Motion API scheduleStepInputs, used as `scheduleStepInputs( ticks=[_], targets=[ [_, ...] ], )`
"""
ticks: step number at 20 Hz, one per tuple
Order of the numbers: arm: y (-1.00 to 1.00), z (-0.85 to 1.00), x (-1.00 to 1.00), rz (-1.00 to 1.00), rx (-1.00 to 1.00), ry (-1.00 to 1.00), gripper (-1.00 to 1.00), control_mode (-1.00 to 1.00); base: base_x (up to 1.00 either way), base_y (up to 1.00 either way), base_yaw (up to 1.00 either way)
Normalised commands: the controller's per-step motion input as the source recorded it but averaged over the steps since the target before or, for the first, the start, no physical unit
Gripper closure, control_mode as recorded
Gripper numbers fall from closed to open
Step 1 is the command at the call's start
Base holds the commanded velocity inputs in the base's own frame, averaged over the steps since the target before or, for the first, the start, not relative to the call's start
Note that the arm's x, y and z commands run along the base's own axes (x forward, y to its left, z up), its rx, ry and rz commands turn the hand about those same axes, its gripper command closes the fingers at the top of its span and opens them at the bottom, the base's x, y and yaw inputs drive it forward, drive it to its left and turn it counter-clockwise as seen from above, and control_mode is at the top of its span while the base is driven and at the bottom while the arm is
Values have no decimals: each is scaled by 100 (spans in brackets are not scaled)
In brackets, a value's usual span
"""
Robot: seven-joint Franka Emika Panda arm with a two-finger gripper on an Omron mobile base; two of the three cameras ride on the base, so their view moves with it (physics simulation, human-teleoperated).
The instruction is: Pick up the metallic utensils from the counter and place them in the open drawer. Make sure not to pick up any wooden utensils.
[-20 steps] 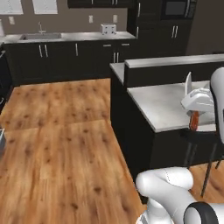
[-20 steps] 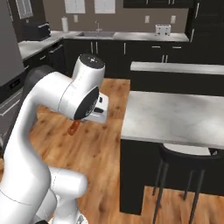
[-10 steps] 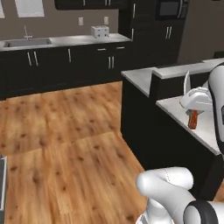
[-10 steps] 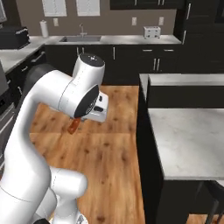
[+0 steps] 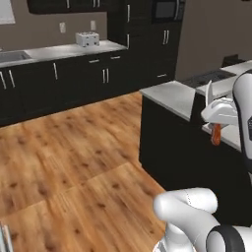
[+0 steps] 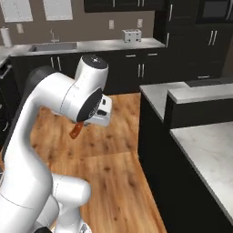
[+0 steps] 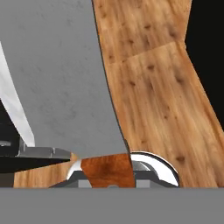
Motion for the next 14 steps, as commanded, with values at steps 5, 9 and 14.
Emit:
scheduleStepInputs(
  ticks=[5, 9, 14],
  targets=[
    [0, 0, 0, 0, 0, 0, 100, 100, 100, 100, -49],
    [0, 0, 0, 0, 0, 0, 100, 100, 100, 100, -49],
    [0, 0, 0, 0, 0, 0, 100, 100, 100, 100, -44]
  ],
)
